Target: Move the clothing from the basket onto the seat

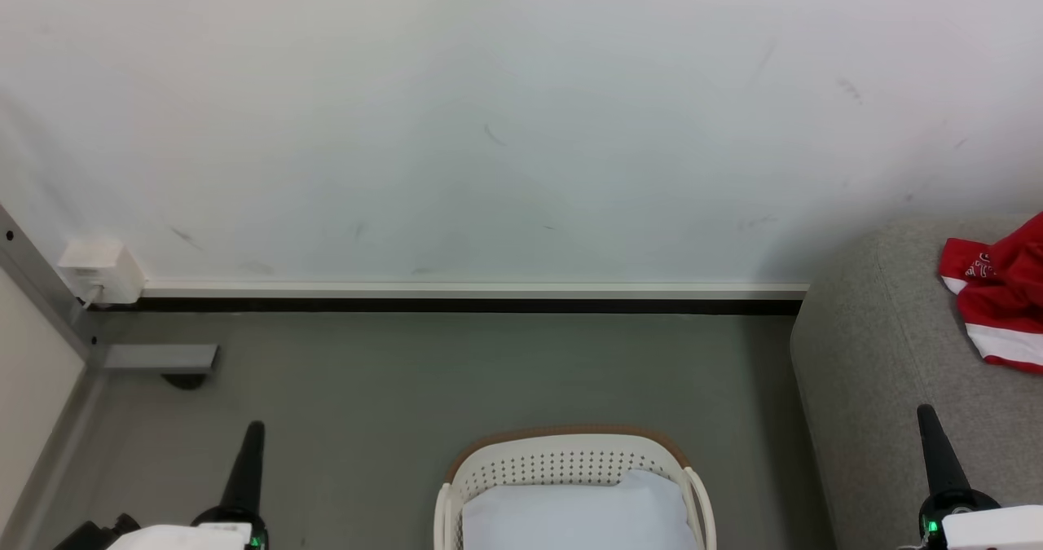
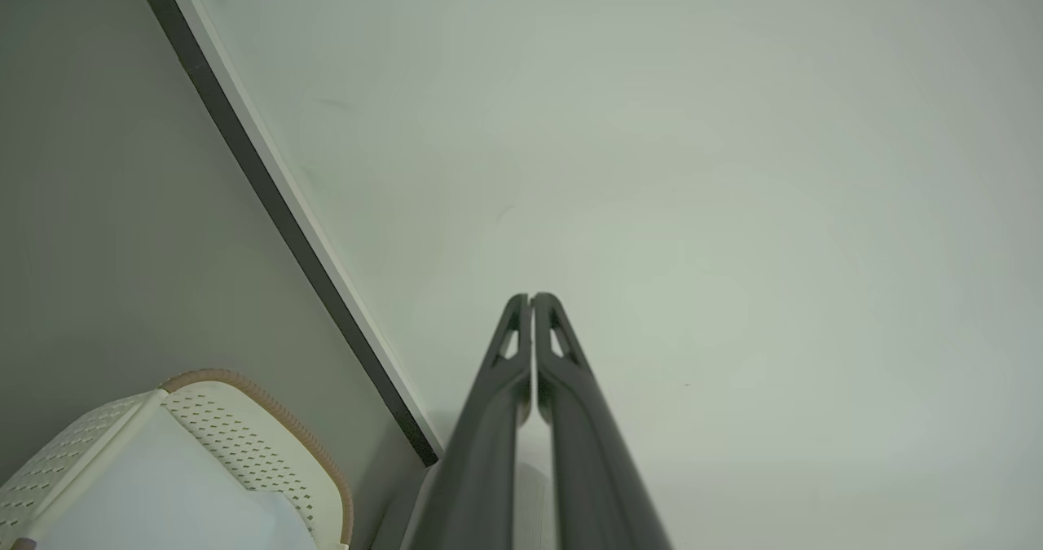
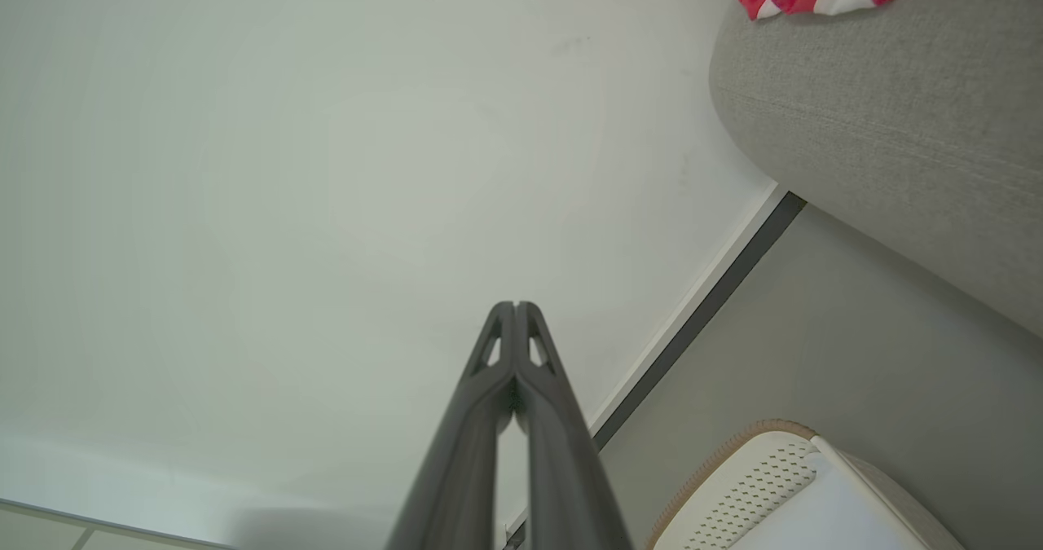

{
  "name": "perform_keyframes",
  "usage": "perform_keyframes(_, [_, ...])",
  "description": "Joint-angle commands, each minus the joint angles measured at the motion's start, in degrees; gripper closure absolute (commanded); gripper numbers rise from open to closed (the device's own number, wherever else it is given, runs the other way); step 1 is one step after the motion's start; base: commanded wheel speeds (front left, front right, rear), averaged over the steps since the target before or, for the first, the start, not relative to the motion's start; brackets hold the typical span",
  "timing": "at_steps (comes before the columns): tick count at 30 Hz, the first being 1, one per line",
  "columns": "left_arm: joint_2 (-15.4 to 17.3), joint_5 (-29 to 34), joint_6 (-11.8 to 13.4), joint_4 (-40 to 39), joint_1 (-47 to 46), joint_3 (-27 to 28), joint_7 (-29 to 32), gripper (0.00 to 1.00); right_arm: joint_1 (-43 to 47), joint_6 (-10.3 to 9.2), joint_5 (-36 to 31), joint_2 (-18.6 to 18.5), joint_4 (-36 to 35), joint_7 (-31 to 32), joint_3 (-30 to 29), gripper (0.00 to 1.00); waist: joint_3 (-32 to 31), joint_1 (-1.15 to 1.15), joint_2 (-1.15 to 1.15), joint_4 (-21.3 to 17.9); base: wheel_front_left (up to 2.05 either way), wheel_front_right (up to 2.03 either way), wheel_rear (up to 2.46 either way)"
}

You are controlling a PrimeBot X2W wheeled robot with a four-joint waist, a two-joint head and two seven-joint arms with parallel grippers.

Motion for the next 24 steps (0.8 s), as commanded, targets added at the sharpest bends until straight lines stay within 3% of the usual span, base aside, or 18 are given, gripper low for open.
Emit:
perform_keyframes(1, [0.3,-1.6,-0.3,-0.2,-1.2,0.4,0.3,1.00,-1.1,-0.09,1.5,-0.1,-0.1,0.3,-0.5,1.00,0.0,0.00,0.00,0.0,0.00,0.00,0.00])
perform_keyframes(24, [0.3,-11.6,-0.8,0.1,-2.2,0.7,3.2,1.00,-1.6,-0.12,10.7,0.8,0.1,3.3,-2.4,1.00,0.3,0.00,0.00,0.6,0.00,0.00,0.00])
